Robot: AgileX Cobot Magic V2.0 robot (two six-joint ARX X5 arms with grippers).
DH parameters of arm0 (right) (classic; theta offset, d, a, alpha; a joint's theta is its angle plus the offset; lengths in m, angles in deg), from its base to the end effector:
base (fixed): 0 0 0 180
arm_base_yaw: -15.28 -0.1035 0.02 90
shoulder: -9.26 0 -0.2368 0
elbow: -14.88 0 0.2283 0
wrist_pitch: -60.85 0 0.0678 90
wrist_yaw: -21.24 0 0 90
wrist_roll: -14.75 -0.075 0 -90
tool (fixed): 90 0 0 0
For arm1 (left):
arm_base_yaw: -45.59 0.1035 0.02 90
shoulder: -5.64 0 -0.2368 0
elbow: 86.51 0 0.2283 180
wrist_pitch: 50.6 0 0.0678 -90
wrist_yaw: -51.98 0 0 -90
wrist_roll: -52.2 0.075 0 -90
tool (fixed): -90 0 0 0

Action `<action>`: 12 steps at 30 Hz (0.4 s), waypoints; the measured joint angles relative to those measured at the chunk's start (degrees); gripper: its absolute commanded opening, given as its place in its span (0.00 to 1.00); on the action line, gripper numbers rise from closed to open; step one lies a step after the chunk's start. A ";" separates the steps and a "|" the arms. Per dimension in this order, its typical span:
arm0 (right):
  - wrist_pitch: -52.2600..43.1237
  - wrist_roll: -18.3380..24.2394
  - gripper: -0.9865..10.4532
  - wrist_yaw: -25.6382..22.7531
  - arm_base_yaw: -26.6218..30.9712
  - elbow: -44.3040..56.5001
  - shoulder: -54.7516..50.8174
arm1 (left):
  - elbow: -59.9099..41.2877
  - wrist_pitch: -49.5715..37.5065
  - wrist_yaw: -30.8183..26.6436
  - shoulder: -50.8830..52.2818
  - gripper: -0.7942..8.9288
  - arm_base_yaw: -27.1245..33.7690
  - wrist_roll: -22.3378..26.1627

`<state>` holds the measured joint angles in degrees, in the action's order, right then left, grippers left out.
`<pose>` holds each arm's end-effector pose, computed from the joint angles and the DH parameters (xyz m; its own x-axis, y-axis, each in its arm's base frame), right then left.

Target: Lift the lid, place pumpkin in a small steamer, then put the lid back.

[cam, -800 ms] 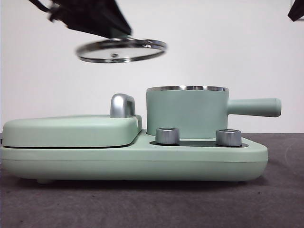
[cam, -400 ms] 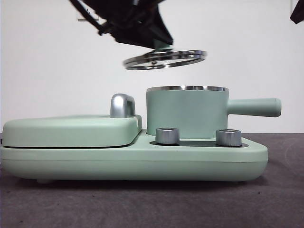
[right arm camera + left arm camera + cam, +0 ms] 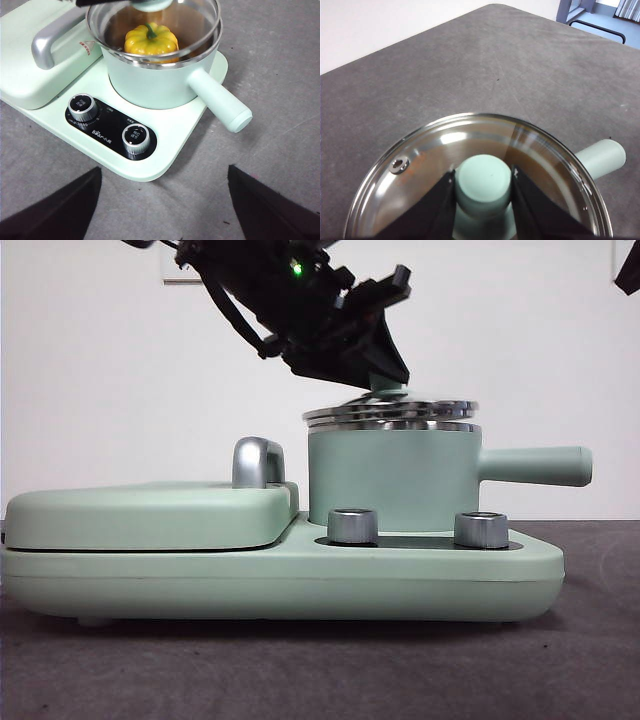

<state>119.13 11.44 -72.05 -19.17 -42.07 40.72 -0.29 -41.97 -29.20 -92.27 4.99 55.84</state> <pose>0.1212 0.0779 0.2481 0.7245 0.4274 -0.5407 -0.4983 0.8668 0.0175 0.3032 -0.2751 0.2425 0.6038 -0.7195 -0.3432 0.7675 0.6410 0.0064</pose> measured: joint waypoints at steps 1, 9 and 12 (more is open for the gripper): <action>0.02 0.00 0.42 0.00 0.00 0.00 0.00 | 0.00 -0.04 0.00 -0.07 0.09 -0.04 0.09; 0.59 0.00 0.42 0.00 0.00 0.00 0.00 | 0.00 -0.15 0.02 -0.09 0.09 -0.04 1.73; 0.59 0.00 0.42 0.00 0.00 0.00 0.00 | 0.00 -0.28 0.04 -0.09 0.09 -0.04 2.05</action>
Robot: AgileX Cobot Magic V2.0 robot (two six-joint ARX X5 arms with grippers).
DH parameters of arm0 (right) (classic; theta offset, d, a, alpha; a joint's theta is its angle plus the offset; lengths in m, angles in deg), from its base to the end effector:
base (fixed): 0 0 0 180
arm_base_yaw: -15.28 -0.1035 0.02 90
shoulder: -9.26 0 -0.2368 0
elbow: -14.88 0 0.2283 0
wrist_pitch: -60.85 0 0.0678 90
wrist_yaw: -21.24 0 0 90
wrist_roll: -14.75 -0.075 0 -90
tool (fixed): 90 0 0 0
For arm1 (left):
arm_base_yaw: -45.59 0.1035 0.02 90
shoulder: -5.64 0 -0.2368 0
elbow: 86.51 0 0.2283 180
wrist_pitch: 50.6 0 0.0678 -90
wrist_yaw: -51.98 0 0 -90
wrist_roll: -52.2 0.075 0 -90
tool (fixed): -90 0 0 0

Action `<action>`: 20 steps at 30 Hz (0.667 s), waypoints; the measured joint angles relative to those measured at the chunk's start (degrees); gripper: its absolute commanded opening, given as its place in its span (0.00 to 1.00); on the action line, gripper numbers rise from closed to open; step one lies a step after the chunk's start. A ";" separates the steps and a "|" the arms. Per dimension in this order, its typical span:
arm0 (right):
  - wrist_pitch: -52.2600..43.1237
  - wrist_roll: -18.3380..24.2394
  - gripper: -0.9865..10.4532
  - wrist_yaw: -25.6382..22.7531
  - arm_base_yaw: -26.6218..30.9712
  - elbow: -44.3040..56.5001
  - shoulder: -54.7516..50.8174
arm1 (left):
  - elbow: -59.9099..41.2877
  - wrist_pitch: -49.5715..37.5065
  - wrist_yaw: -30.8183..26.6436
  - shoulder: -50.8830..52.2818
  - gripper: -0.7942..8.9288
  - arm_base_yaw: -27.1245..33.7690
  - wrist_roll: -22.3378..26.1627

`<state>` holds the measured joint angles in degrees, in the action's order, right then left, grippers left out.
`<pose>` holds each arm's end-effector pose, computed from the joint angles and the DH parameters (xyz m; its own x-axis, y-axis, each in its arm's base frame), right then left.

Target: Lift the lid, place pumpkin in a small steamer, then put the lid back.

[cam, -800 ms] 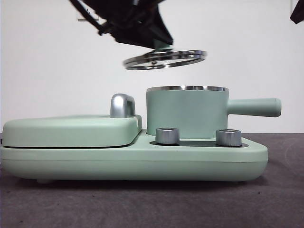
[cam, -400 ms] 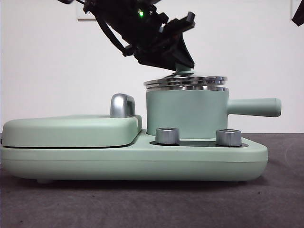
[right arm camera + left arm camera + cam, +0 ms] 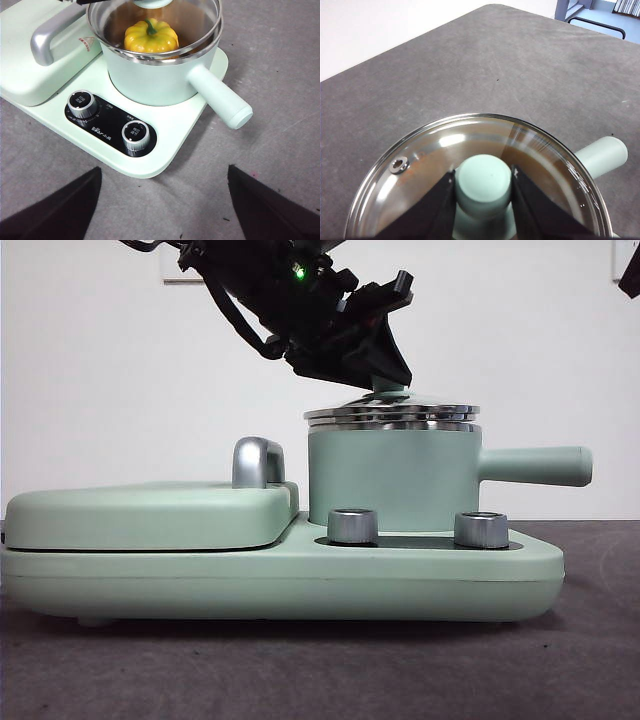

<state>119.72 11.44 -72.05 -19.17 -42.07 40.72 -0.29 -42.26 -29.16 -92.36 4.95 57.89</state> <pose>0.1205 0.0775 0.2468 0.7199 0.4243 -0.5493 -0.4982 0.8669 0.0167 0.3034 -0.2756 0.2426 0.6037 -0.7211 -0.3399 0.7754 0.6301 0.0404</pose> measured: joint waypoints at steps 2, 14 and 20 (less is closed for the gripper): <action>0.02 0.00 0.42 0.00 0.00 0.00 0.00 | 0.00 -0.63 0.04 -0.11 0.09 0.00 0.33; 0.55 0.00 0.42 0.00 0.00 0.00 0.00 | 0.00 -2.08 0.04 -0.61 0.09 0.00 0.72; 0.55 0.00 0.42 0.00 0.00 0.00 0.00 | 0.09 -2.45 0.04 -1.79 0.09 0.00 0.68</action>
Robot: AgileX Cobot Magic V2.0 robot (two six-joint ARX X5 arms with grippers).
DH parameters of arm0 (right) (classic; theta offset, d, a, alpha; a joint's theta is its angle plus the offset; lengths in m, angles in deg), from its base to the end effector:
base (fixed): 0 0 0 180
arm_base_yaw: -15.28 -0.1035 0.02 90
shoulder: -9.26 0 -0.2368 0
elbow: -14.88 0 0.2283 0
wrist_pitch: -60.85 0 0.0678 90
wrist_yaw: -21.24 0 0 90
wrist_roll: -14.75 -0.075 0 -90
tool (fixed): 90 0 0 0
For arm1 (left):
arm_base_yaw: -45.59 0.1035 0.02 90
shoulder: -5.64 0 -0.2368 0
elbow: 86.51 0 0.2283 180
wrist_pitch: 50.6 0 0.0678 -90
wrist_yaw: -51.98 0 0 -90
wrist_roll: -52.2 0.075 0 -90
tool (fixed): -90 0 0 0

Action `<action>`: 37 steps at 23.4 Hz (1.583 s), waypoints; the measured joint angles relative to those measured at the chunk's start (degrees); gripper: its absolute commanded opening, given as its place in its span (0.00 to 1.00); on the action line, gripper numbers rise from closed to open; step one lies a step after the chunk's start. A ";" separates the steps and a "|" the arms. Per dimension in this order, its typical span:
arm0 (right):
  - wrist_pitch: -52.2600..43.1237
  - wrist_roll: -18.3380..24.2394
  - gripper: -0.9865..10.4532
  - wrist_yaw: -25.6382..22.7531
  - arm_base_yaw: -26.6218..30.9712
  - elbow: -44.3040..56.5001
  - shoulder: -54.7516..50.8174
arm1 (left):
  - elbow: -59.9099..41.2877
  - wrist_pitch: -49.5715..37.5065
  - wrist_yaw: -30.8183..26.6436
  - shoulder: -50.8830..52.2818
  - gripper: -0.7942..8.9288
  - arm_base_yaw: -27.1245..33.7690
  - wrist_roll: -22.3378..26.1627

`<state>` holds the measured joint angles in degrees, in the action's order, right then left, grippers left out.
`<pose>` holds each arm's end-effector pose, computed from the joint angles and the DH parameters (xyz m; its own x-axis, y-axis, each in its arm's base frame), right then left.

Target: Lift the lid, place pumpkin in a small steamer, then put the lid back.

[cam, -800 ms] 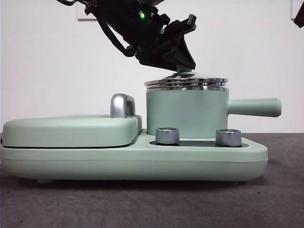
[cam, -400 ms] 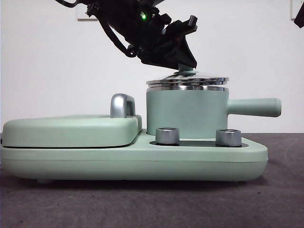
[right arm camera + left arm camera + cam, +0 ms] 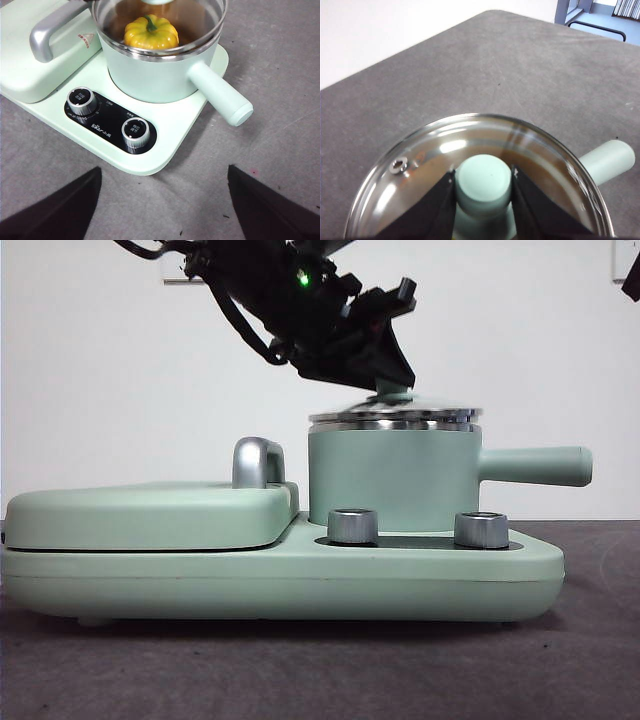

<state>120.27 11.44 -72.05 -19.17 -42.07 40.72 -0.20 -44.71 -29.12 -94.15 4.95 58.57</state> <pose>0.1199 0.0770 0.2457 0.7155 0.4213 -0.5573 -0.4980 0.8670 0.0159 0.3082 -0.2798 0.2366 0.6065 -0.7244 -0.3277 0.7775 0.6266 0.0537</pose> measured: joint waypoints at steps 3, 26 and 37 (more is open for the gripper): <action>0.28 0.02 0.42 0.00 0.00 0.00 0.00 | 0.15 -0.39 0.04 -0.72 0.09 0.02 -0.44; 1.70 0.00 0.42 0.00 0.00 0.00 0.00 | 0.50 1.90 0.42 -0.76 0.34 0.00 -1.49; 1.68 -0.04 0.42 0.35 0.00 0.00 0.02 | 0.57 25.51 0.46 11.43 0.34 1.38 -8.24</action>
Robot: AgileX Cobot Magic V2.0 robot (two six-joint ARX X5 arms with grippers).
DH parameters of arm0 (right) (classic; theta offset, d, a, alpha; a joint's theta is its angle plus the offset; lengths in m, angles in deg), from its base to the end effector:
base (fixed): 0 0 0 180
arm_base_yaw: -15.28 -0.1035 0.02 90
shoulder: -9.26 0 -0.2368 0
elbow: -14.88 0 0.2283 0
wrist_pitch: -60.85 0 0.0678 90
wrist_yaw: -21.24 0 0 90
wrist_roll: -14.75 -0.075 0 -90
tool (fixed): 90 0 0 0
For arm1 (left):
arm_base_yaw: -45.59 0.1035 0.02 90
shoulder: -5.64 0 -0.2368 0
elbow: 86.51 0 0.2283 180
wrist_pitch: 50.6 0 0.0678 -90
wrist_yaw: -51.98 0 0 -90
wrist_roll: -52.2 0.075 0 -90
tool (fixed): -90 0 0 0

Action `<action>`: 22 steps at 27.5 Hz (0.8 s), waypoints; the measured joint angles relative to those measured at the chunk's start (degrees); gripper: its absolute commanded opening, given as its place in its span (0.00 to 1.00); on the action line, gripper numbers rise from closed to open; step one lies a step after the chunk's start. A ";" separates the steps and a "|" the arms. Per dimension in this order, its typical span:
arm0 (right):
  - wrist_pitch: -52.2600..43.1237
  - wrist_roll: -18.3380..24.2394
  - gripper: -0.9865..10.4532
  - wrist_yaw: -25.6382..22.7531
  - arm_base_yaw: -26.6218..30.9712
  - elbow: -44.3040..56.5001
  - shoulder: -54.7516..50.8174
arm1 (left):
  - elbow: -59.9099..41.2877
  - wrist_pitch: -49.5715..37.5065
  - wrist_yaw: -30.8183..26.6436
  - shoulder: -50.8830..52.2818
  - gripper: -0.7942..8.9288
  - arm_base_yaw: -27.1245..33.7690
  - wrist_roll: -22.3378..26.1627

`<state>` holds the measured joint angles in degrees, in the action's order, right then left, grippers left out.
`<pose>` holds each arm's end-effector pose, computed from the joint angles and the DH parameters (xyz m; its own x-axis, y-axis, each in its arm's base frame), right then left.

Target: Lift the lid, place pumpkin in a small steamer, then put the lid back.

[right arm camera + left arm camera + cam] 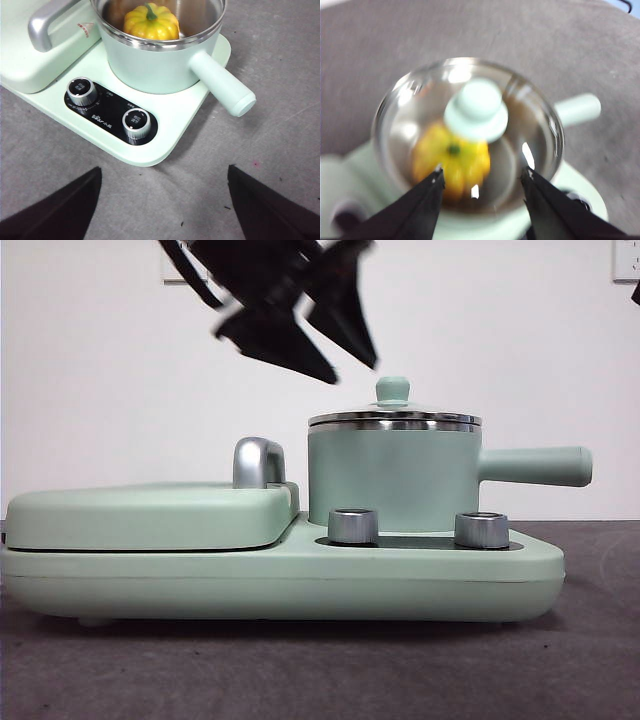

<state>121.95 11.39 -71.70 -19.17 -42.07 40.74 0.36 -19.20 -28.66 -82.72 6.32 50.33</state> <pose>0.1177 0.0761 0.2422 0.6984 0.4169 -0.5818 -0.5015 0.8650 0.0178 0.2714 -0.2376 0.2573 0.5385 -0.6504 -0.5358 0.7162 0.6883 -0.1157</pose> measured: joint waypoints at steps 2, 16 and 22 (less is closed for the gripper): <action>-0.20 -0.07 0.42 0.74 0.00 0.00 0.07 | 0.00 5.20 0.11 1.95 0.34 0.72 -2.12; -14.25 -0.09 0.42 7.76 0.00 0.00 13.27 | -20.72 7.67 1.42 23.54 0.34 5.20 -9.14; -21.42 -0.09 0.42 11.19 0.00 0.00 19.15 | -32.02 8.31 1.05 38.69 0.34 8.20 -12.83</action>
<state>100.53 11.30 -60.51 -19.17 -42.07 59.89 -31.66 -10.89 -27.61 -44.03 14.52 37.50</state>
